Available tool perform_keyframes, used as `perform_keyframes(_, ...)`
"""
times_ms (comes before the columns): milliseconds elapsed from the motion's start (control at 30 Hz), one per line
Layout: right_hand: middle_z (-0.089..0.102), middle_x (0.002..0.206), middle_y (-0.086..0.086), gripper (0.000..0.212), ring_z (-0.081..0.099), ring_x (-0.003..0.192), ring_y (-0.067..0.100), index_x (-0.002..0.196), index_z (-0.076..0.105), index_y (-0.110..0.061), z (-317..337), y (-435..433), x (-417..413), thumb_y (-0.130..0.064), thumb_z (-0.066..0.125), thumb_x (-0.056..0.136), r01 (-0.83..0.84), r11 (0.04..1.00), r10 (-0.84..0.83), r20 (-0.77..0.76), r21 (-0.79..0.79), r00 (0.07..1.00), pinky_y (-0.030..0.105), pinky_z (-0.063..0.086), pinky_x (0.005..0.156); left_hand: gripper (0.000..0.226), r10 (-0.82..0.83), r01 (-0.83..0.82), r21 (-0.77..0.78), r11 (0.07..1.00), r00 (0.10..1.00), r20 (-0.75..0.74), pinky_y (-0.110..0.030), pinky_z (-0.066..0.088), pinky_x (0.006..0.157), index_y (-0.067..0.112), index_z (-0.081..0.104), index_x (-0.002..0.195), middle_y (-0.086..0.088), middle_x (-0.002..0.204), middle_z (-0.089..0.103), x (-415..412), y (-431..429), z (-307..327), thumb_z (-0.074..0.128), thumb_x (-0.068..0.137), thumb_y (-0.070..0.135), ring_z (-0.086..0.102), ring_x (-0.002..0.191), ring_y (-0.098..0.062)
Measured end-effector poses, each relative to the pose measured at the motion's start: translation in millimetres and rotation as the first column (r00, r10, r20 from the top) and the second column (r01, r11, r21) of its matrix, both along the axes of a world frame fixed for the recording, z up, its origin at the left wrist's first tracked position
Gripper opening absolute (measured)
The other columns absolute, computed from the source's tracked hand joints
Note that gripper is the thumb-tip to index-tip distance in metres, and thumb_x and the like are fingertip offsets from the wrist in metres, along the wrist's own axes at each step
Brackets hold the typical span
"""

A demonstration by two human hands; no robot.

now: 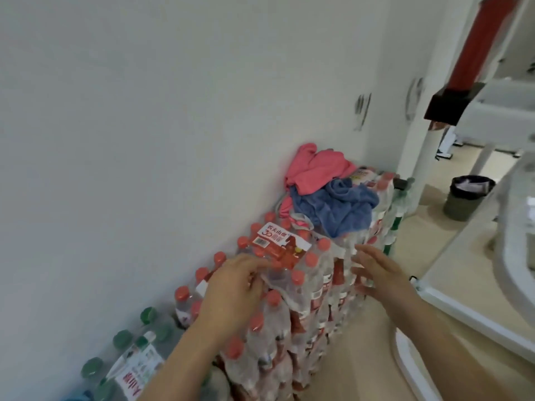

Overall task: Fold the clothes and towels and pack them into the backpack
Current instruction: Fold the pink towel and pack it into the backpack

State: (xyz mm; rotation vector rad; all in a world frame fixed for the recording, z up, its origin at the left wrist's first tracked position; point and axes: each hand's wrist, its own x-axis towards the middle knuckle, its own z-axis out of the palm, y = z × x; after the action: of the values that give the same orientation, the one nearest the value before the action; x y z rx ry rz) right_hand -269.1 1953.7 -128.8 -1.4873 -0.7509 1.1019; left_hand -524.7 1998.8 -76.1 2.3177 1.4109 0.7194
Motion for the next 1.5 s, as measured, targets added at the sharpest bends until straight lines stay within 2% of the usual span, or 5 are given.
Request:
perform_keyframes(567, 0.026, 0.154, -0.001, 0.059, 0.034, 0.137, 0.024, 0.149, 0.022, -0.033, -27.2, 195.1, 128.4, -0.037, 0.049, 0.097, -0.175, 0.981, 0.193, 0.265, -0.089, 0.945, 0.031, 0.036, 0.102, 0.054, -0.122, 0.141, 0.044, 0.989, 0.950, -0.288, -0.045, 0.041, 0.101, 0.020, 0.051, 0.134, -0.009, 0.142, 0.044, 154.1, 226.9, -46.9, 0.050, 0.080, 0.016, 0.042, 0.124, -0.034)
perform_keyframes(733, 0.037, 0.148, 0.007, 0.054, 0.049, 0.120, 0.032, 0.144, 0.037, -0.030, -56.9, 244.0, 137.6, -0.031, 0.055, 0.093, -0.215, 0.931, 0.357, 0.861, -0.295, 0.361, 0.040, 0.040, 0.097, 0.055, -0.119, 0.162, 0.058, 0.985, 0.884, -0.452, -0.039, 0.039, 0.096, 0.037, 0.043, 0.138, -0.001, 0.147, 0.038, 181.4, 283.9, -56.8, 0.051, 0.087, 0.019, 0.036, 0.130, -0.026)
perform_keyframes(1133, 0.063, 0.083, 0.012, 0.014, 0.060, 0.074, 0.020, 0.091, 0.065, -0.007, -0.7, 313.4, 199.1, -0.004, 0.052, 0.095, 0.210, 0.976, -0.202, -0.129, 0.051, 0.971, 0.021, 0.053, 0.056, 0.034, -0.002, 0.066, -0.317, 0.946, 0.980, 0.198, -0.026, 0.041, 0.054, 0.012, 0.064, 0.062, 0.010, 0.050, 0.053, 205.3, 328.3, -37.8, 0.071, 0.081, 0.040, 0.045, 0.048, -0.003)
perform_keyframes(1333, 0.048, 0.099, 0.009, 0.024, 0.044, 0.081, 0.017, 0.100, 0.054, -0.012, -5.5, 349.2, 216.9, 0.005, 0.053, 0.083, 0.274, 0.912, -0.408, 0.613, 0.304, 0.677, 0.023, 0.035, 0.076, 0.022, 0.233, 0.136, -0.482, 0.865, 0.742, 0.628, -0.018, 0.045, 0.052, 0.010, 0.065, 0.068, 0.007, 0.058, 0.064, 235.0, 326.3, 8.6, 0.070, 0.076, 0.030, 0.055, 0.054, -0.004)
perform_keyframes(1500, 0.054, 0.101, 0.017, 0.034, 0.053, 0.090, 0.036, 0.113, 0.059, -0.007, -65.3, 351.9, 228.2, -0.018, 0.046, 0.084, -0.235, 0.959, 0.259, 0.827, -0.158, 0.499, 0.037, 0.041, 0.071, 0.021, 0.336, 0.279, -0.529, 0.801, 0.523, 0.784, -0.023, 0.056, 0.068, 0.005, 0.071, 0.089, -0.011, 0.085, 0.073, 259.1, 328.7, 40.5, 0.062, 0.076, 0.019, 0.067, 0.075, -0.016)
